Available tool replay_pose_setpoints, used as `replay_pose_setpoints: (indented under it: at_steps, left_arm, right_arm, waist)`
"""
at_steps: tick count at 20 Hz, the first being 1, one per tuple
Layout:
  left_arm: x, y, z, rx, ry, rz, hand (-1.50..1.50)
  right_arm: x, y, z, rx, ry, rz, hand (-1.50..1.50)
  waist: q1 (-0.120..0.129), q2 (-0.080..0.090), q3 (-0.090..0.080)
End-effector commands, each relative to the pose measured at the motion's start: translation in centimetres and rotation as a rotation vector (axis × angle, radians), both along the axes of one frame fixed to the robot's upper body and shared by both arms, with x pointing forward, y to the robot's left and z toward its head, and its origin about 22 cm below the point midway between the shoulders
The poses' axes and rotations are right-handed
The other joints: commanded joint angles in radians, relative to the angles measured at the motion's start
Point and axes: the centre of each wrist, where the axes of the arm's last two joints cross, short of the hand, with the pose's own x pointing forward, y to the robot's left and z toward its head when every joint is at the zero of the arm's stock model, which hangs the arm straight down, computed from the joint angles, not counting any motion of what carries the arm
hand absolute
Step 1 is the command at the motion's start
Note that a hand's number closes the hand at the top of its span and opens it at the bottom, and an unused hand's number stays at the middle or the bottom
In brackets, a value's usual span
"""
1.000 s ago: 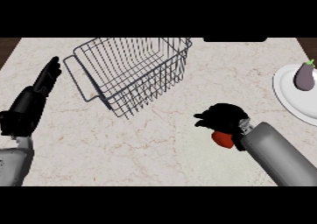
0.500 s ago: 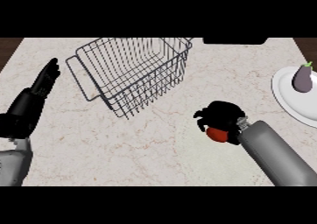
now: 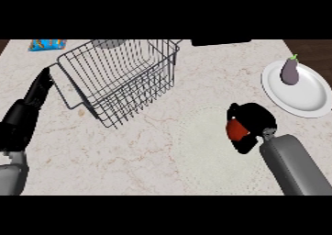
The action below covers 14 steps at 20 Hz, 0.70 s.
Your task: Pick the bell pepper from the placemat and place it in the basket
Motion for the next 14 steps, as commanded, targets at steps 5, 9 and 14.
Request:
replay_pose_setpoints:
  at_steps: [5,9,14]
  left_arm:
    - [-1.0,1.6,-0.3,-0.001,0.020,0.075,0.00]
    - [-0.9,0.7,-0.4,-0.010,0.014,0.033,0.00]
    - [-1.1,0.1,-0.5,0.006,0.007,-0.015,0.00]
  right_arm:
    - [-1.8,-2.0,0.2,-0.023,-0.255,-0.795,1.50]
    - [-1.4,2.4,6.1,0.191,-0.611,-0.957,1.50]
    - [-4.0,5.4,14.0,0.523,-0.931,-0.948,1.50]
  waist:
    - [-0.046,-0.008,-0.001]
    - [-0.007,-0.003,0.000]
    - [0.049,0.005,0.002]
